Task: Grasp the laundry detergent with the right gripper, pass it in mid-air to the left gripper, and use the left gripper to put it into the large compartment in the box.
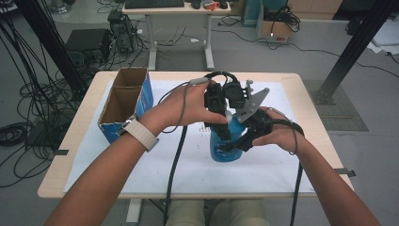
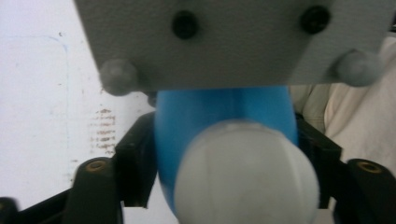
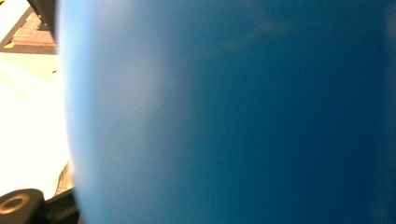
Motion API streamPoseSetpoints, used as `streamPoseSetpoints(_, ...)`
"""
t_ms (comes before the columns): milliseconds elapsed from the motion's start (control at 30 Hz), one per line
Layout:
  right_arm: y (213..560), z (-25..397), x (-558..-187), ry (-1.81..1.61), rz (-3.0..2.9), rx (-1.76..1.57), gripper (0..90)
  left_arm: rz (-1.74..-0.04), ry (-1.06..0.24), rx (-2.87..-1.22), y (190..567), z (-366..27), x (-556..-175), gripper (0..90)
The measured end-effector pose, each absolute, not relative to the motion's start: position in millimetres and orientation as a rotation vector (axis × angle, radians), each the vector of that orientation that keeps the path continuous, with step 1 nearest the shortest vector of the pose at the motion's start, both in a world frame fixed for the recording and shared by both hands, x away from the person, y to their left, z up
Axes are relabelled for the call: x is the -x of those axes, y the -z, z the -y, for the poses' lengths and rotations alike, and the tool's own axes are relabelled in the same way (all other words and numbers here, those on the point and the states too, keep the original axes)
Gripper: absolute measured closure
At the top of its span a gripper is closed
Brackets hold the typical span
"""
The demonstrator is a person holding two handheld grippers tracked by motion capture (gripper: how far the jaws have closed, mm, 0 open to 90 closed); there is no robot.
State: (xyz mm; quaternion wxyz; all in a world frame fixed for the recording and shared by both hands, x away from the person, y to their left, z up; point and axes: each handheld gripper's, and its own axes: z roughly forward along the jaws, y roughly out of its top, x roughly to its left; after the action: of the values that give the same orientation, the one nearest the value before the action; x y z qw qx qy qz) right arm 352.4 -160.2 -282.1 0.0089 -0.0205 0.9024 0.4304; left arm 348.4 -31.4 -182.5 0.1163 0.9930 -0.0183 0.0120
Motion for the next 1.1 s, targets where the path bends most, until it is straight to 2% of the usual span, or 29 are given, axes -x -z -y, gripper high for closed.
streamPoseSetpoints(1100,281.2,160.7,-353.8,-1.347,-2.788,0.103,43.3,0.046,-0.050,-2.924,181.0,34.3,-347.0,37.6)
